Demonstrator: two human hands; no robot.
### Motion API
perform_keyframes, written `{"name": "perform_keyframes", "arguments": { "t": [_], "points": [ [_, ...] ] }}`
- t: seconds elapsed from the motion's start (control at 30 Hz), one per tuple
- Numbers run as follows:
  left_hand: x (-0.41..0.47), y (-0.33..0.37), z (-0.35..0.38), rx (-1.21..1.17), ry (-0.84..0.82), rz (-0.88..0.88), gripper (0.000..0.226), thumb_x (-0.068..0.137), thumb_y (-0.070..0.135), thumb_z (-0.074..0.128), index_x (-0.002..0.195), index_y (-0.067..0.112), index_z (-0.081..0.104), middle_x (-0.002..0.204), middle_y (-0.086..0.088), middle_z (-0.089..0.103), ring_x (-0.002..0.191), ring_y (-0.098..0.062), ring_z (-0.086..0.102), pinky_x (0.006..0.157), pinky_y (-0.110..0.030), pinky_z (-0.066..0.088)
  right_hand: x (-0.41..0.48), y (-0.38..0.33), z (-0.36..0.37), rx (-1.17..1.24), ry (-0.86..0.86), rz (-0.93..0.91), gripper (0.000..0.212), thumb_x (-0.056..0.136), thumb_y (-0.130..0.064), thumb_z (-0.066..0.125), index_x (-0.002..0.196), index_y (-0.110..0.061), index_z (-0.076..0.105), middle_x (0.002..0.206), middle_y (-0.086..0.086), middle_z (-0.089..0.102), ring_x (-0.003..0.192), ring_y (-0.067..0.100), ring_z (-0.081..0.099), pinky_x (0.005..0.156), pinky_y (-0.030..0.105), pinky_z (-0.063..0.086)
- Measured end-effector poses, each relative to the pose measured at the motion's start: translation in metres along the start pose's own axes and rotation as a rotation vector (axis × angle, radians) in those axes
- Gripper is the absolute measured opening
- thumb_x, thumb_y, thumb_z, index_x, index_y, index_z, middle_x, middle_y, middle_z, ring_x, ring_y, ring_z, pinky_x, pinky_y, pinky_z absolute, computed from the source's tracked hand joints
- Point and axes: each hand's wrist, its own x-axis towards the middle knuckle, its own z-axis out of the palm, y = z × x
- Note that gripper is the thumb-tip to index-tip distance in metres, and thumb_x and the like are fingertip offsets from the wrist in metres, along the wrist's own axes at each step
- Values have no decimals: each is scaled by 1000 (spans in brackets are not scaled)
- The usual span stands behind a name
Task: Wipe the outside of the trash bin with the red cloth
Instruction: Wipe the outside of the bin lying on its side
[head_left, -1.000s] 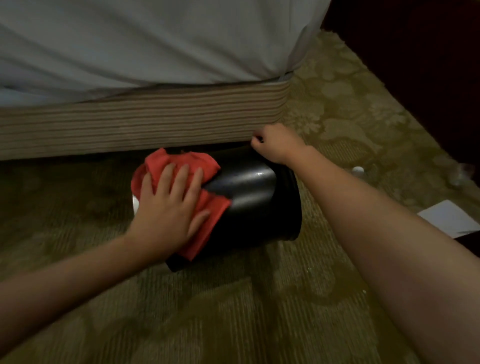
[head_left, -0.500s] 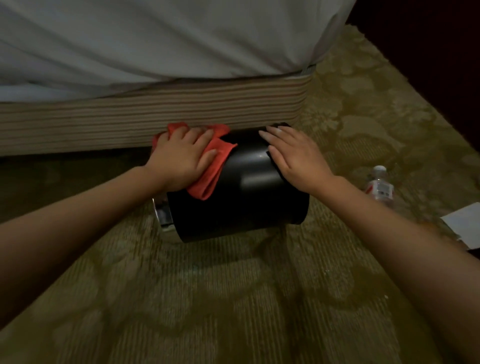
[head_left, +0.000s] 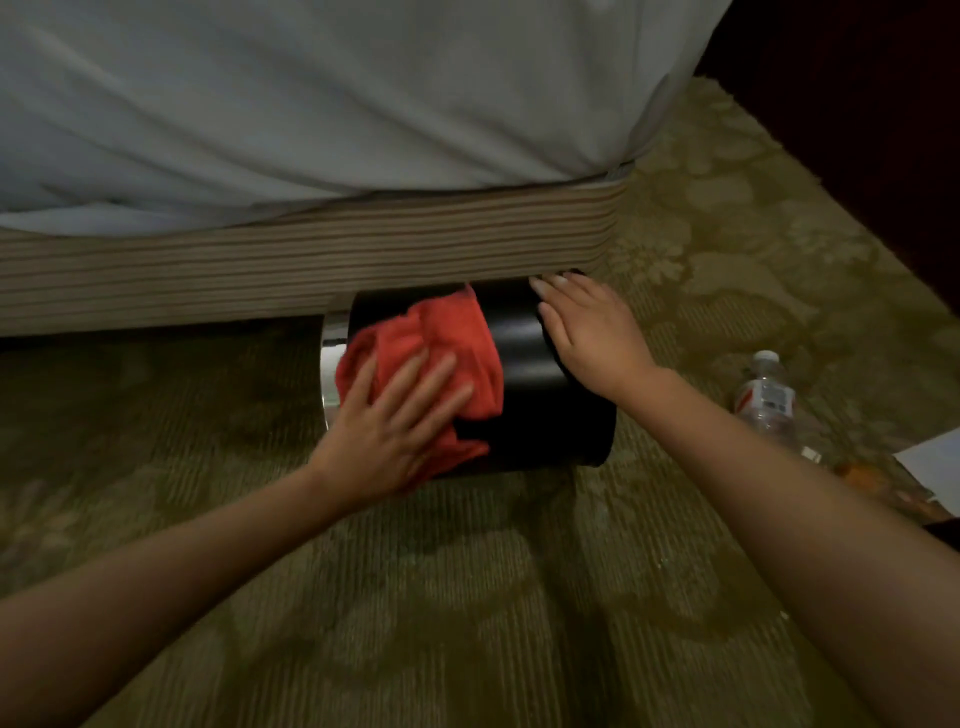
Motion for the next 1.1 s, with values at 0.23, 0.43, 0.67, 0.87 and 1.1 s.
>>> {"name": "perform_keyframes", "arguments": {
  "t": [0.23,0.43,0.67,0.87,1.1],
  "points": [
    [105,-23,-22,-260,-182,-442,57,95,48,22,142,16,32,141,-15,40,127,-34,36,101,-53,27,5,1,4,-3,4,33,42,102,-31,30,141,-22,41,145,-2,43,136,17,33,111,39,24],
    [28,23,-10,-79,22,-163,69,85,50,38,141,9,36,143,-20,39,132,-41,36,97,-66,30,4,2,3,13,27,23,40,101,-29,33,139,-22,44,144,-1,44,135,18,35,110,39,26],
    [7,21,-30,-162,-39,-74,61,84,49,45,139,21,43,142,-9,45,134,-30,38,100,-65,29,7,-2,-7,51,-120,115,43,101,-35,30,143,-30,34,150,-8,33,140,13,23,113,51,11],
    [1,-24,-39,-150,-56,15,60,90,43,49,144,25,32,152,-7,26,141,-27,22,106,-65,10,-14,0,-20,-1,-52,95,49,97,-40,35,145,-30,29,153,2,27,141,20,20,112,52,15],
    [0,-29,-30,-312,-137,-370,77,81,70,33,147,39,10,158,-1,4,145,-24,-7,110,-58,-4,-52,1,-23,150,12,402,65,87,-52,52,133,-7,40,128,17,46,115,33,48,89,41,44]
  ]
}}
